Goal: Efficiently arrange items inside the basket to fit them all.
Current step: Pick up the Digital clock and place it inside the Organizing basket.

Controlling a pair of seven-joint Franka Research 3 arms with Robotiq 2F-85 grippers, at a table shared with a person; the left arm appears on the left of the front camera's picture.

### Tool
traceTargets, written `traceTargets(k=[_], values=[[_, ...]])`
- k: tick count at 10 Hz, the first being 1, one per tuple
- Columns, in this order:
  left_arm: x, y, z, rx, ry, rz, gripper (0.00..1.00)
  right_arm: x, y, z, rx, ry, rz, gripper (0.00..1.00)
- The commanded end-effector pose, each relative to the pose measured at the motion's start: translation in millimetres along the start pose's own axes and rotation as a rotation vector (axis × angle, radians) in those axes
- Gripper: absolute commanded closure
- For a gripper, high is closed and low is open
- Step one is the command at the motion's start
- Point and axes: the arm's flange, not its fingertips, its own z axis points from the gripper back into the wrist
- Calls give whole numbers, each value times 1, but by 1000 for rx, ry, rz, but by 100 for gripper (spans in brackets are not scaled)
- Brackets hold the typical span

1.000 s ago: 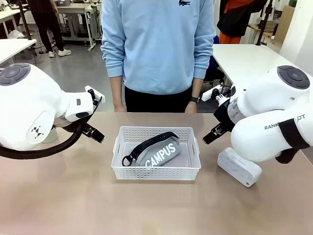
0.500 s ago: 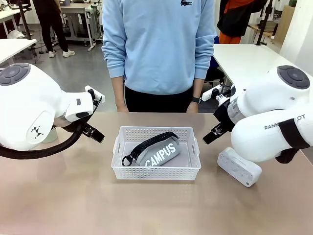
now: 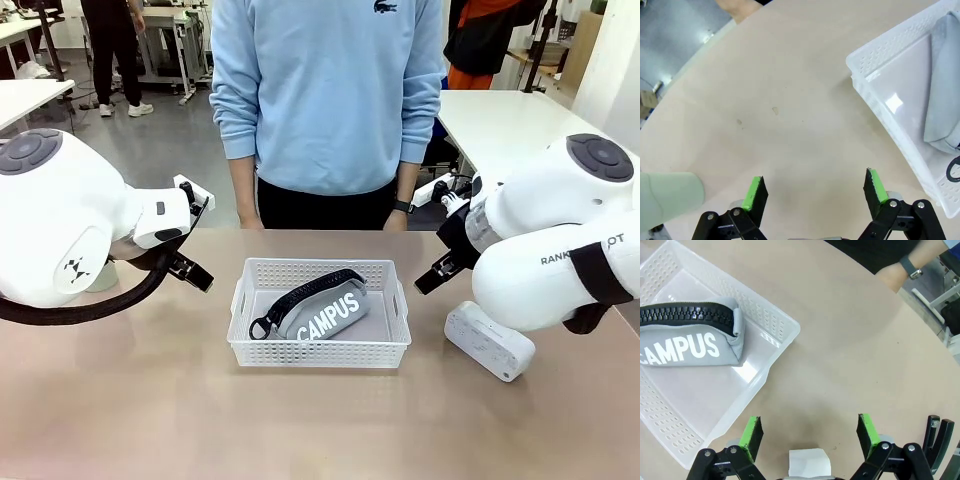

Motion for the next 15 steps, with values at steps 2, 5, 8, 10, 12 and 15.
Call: traceTargets(k=[2,5,8,10,12,15], values=[[0,0,0,0,0,-1,0,0,0,0,0,0,-1,0],[-12,-2,4,-44,4,-26,0,-8,4,5,83,2,22,0],[-42,-3,46,-163,-37,-29,0,-21,-10,42,166,15,-57,0],[-71,8,92,-255,-126,-37,0,-36,-37,98,298,-23,-112,0],[-107,34,128,-308,-211,-6,0,-61,-77,157,386,-79,-232,0],[-192,92,181,-436,-388,91,0,-132,-161,232,451,-211,-678,0]])
